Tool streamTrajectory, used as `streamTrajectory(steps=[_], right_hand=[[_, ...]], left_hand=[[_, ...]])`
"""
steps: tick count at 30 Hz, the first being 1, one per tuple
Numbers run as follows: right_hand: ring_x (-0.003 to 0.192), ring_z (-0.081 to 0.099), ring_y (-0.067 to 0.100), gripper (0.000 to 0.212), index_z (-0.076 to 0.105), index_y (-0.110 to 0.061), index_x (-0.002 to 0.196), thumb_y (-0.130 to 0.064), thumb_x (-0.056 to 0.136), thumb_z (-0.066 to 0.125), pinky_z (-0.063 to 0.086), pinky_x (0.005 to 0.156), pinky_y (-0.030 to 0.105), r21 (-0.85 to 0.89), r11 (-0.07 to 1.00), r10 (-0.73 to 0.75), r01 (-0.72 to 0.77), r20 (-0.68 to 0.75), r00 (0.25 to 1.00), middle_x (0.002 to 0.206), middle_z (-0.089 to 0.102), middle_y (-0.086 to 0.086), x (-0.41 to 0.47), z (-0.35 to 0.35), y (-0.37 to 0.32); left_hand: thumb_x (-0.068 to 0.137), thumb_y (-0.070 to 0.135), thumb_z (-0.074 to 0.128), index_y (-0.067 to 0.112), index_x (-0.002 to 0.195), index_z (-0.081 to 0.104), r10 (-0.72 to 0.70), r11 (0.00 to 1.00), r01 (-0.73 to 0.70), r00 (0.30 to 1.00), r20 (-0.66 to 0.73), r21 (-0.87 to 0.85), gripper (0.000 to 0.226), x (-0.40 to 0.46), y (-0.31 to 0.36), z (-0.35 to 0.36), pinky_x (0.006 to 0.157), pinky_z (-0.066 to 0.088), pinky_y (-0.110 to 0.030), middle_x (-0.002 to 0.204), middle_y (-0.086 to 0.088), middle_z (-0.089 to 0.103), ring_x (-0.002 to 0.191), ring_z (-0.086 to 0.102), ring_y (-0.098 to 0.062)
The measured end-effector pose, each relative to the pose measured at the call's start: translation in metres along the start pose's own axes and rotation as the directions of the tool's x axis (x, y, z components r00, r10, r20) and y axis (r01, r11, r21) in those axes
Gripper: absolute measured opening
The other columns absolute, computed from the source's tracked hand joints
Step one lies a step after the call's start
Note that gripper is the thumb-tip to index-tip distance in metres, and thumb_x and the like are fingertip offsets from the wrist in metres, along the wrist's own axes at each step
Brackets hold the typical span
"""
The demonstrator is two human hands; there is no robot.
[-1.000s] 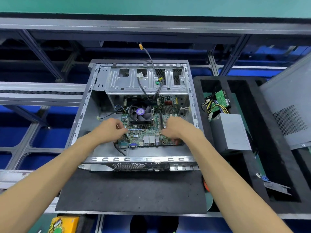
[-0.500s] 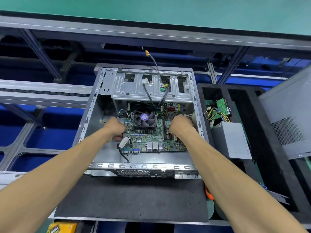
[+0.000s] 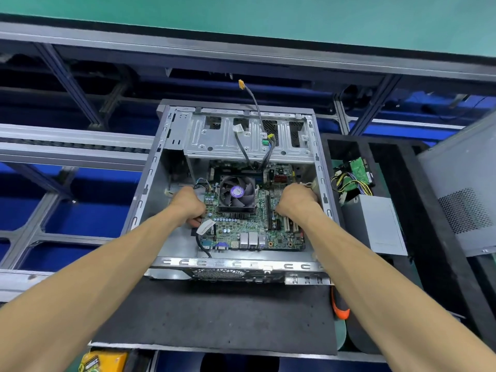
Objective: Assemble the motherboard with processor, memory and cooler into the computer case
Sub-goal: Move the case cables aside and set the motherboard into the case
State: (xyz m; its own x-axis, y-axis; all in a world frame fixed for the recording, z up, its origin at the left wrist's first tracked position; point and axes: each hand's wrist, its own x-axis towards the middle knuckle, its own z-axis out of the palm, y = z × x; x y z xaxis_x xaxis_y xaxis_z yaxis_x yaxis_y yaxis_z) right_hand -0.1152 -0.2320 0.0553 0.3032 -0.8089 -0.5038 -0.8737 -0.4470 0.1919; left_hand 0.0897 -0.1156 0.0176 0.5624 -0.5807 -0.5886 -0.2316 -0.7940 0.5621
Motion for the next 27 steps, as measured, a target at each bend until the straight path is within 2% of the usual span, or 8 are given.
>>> streamTrajectory(steps=[2, 4, 8, 10, 12, 19, 23, 27], right_hand=[[0.106, 0.067, 0.028, 0.033, 0.060, -0.004, 0.123, -0.026, 0.099, 0.054, 0.047, 0.067, 0.036, -0.021, 1.000, -0.009, 0.009, 0.012, 1.000, 0.123, 0.066, 0.009, 0.000, -0.001, -0.001], [0.103, 0.067, 0.029, 0.033, 0.060, -0.004, 0.123, -0.026, 0.098, 0.054, 0.046, 0.065, 0.036, -0.016, 1.000, -0.005, 0.006, 0.018, 1.000, 0.121, 0.066, 0.010, -0.001, -0.002, -0.001], [0.081, 0.058, 0.028, 0.028, 0.062, -0.004, 0.117, -0.019, 0.095, 0.053, 0.044, 0.059, 0.035, -0.021, 1.000, 0.000, 0.000, -0.010, 1.000, 0.114, 0.068, 0.011, -0.003, -0.003, -0.001], [0.080, 0.058, 0.027, 0.029, 0.062, -0.004, 0.118, -0.018, 0.095, 0.051, 0.045, 0.060, 0.034, -0.044, 0.999, -0.004, 0.003, -0.026, 1.000, 0.114, 0.068, 0.011, -0.005, -0.003, 0.000], [0.086, 0.063, 0.026, 0.029, 0.061, -0.005, 0.118, -0.018, 0.095, 0.050, 0.044, 0.061, 0.034, -0.060, 0.998, -0.014, 0.012, -0.019, 1.000, 0.114, 0.068, 0.010, -0.006, -0.003, 0.000], [0.080, 0.054, 0.023, 0.012, 0.054, -0.011, 0.102, -0.021, 0.100, 0.048, 0.042, 0.065, 0.037, -0.125, 0.991, -0.048, 0.055, 0.057, 0.997, 0.099, 0.058, 0.004, -0.010, 0.000, 0.000], [0.085, 0.055, 0.023, 0.027, 0.059, -0.008, 0.119, -0.024, 0.101, 0.048, 0.044, 0.072, 0.036, -0.138, 0.988, -0.049, 0.063, 0.098, 0.994, 0.109, 0.062, 0.004, -0.012, -0.002, 0.000], [0.089, 0.057, 0.022, 0.030, 0.059, -0.007, 0.122, -0.024, 0.101, 0.048, 0.044, 0.073, 0.035, -0.146, 0.988, -0.038, 0.055, 0.119, 0.992, 0.109, 0.062, 0.004, -0.014, -0.003, 0.000]], left_hand=[[0.085, -0.012, 0.061, -0.013, 0.099, 0.065, 0.001, 1.000, -0.001, 1.000, 0.019, -0.002, 0.015, 0.001, -0.001, 0.000, 0.065, 0.062, -0.047, 0.070, -0.020, 0.067, 0.050, 0.067, -0.031], [0.085, -0.011, 0.061, -0.013, 0.098, 0.065, -0.002, 1.000, 0.003, 1.000, 0.016, -0.007, 0.014, 0.002, -0.001, 0.000, 0.069, 0.062, -0.049, 0.069, -0.020, 0.069, 0.050, 0.068, -0.031], [0.085, -0.012, 0.061, -0.013, 0.100, 0.064, -0.002, 1.000, 0.002, 1.000, 0.019, -0.001, 0.015, 0.001, 0.000, -0.002, 0.058, 0.062, -0.041, 0.066, -0.019, 0.068, 0.046, 0.067, -0.027], [0.085, -0.013, 0.062, -0.013, 0.101, 0.063, -0.013, 1.000, 0.013, 1.000, 0.028, 0.007, 0.016, 0.000, 0.000, -0.002, 0.043, 0.057, -0.032, 0.064, -0.018, 0.067, 0.041, 0.065, -0.024], [0.084, -0.014, 0.063, -0.014, 0.100, 0.063, -0.017, 1.000, 0.016, 0.999, 0.039, 0.022, 0.016, -0.003, 0.001, -0.002, 0.036, 0.051, -0.026, 0.062, -0.017, 0.066, 0.038, 0.064, -0.021], [0.083, -0.013, 0.067, -0.010, 0.080, 0.066, -0.028, 0.994, 0.019, 0.996, 0.079, 0.106, 0.004, -0.009, 0.002, -0.002, 0.036, 0.050, -0.025, 0.046, -0.011, 0.063, 0.037, 0.063, -0.020], [0.083, -0.012, 0.067, -0.007, 0.075, 0.064, -0.033, 0.990, 0.020, 0.995, 0.091, 0.142, 0.010, -0.011, 0.002, -0.003, 0.034, 0.048, -0.023, 0.044, -0.011, 0.063, 0.037, 0.063, -0.019], [0.084, -0.012, 0.065, -0.009, 0.084, 0.064, -0.040, 0.987, 0.023, 0.994, 0.106, 0.157, 0.003, -0.014, 0.004, -0.003, 0.035, 0.048, -0.023, 0.046, -0.012, 0.064, 0.037, 0.064, -0.019]])
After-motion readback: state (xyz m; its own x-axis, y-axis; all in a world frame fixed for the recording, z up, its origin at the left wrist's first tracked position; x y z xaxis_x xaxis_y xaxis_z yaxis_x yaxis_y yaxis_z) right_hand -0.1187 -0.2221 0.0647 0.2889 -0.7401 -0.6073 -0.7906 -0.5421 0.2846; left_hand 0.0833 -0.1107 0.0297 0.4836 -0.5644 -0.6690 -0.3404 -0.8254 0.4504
